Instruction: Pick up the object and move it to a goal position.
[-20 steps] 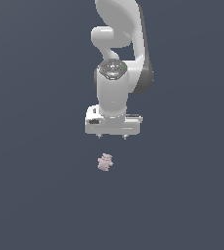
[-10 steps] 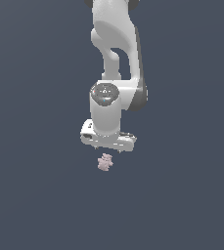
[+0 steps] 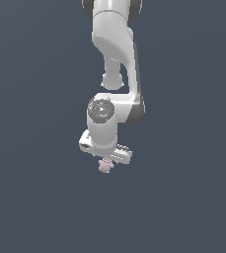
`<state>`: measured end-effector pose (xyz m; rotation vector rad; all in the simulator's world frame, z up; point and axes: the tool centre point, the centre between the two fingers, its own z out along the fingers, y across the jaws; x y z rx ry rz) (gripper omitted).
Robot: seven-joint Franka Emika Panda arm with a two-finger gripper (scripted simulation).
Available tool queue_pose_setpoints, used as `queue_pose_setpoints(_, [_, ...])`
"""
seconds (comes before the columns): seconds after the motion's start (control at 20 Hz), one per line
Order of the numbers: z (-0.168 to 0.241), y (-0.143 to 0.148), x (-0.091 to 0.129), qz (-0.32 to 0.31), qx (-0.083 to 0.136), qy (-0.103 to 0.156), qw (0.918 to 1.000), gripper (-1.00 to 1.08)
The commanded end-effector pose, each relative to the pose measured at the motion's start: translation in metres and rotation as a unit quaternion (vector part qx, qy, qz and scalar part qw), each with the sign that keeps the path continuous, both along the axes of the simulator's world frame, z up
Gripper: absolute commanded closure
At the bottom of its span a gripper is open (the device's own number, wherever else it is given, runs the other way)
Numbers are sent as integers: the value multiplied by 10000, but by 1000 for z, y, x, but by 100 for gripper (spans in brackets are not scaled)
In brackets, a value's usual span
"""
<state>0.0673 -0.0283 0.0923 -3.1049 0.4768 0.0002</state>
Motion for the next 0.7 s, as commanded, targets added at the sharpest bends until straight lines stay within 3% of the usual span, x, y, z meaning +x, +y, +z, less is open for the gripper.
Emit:
queue_pose_setpoints(0.0, [-3,-1,2,-52,-1,-1,10000,-92])
queue_pose_setpoints(0.3, [-8,-1,1,-38,-1,2,10000,-92])
queue_pose_setpoints(0.65, [-43,-1,0,-53,-1,0,10000,-92])
